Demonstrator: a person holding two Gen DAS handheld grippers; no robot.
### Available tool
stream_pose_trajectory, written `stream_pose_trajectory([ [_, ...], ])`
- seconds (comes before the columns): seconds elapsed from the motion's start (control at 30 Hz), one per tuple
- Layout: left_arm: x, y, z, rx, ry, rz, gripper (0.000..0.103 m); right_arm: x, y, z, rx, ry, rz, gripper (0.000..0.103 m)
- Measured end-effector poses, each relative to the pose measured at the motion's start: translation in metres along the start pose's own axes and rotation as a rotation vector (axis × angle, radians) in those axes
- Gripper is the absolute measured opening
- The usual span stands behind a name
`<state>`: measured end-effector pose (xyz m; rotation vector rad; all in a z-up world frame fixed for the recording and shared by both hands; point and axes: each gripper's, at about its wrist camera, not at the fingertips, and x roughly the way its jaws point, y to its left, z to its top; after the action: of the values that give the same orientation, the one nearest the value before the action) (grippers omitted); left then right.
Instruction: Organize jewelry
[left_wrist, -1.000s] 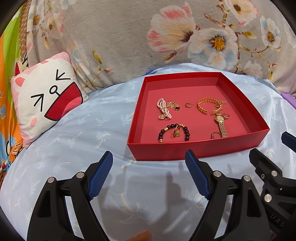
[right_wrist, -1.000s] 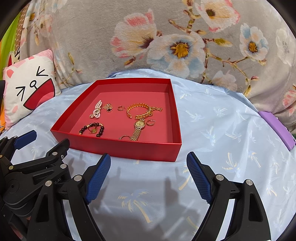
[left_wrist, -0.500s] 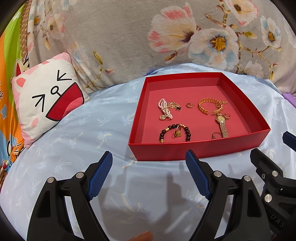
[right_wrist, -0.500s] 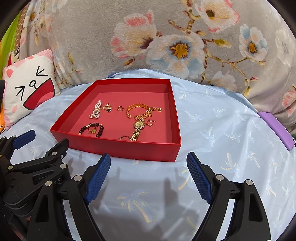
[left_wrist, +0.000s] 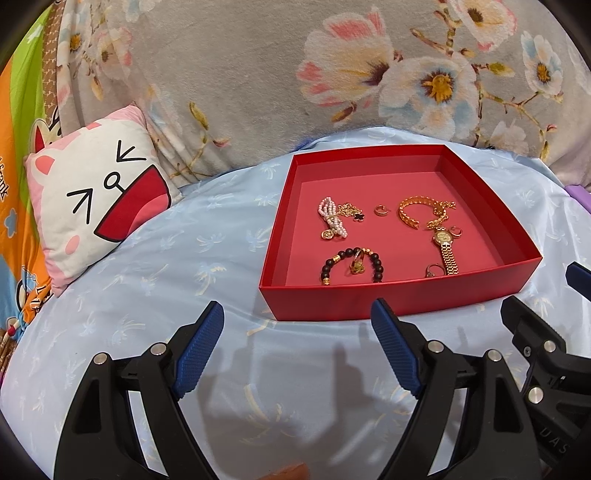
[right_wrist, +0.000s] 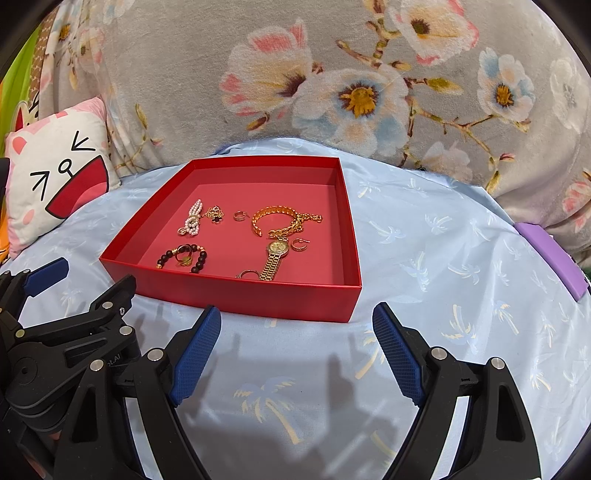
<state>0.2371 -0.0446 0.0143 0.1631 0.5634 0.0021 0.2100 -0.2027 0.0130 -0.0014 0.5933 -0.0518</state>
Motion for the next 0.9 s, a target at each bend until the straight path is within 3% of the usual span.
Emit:
stream_pose_trajectory([
  [0.9,0.0015,0.0014,0.0005,0.000,0.004,0.010,0.083,0.0001,-0.0008,0.0002,-0.002,0.000,-0.001,0.083],
])
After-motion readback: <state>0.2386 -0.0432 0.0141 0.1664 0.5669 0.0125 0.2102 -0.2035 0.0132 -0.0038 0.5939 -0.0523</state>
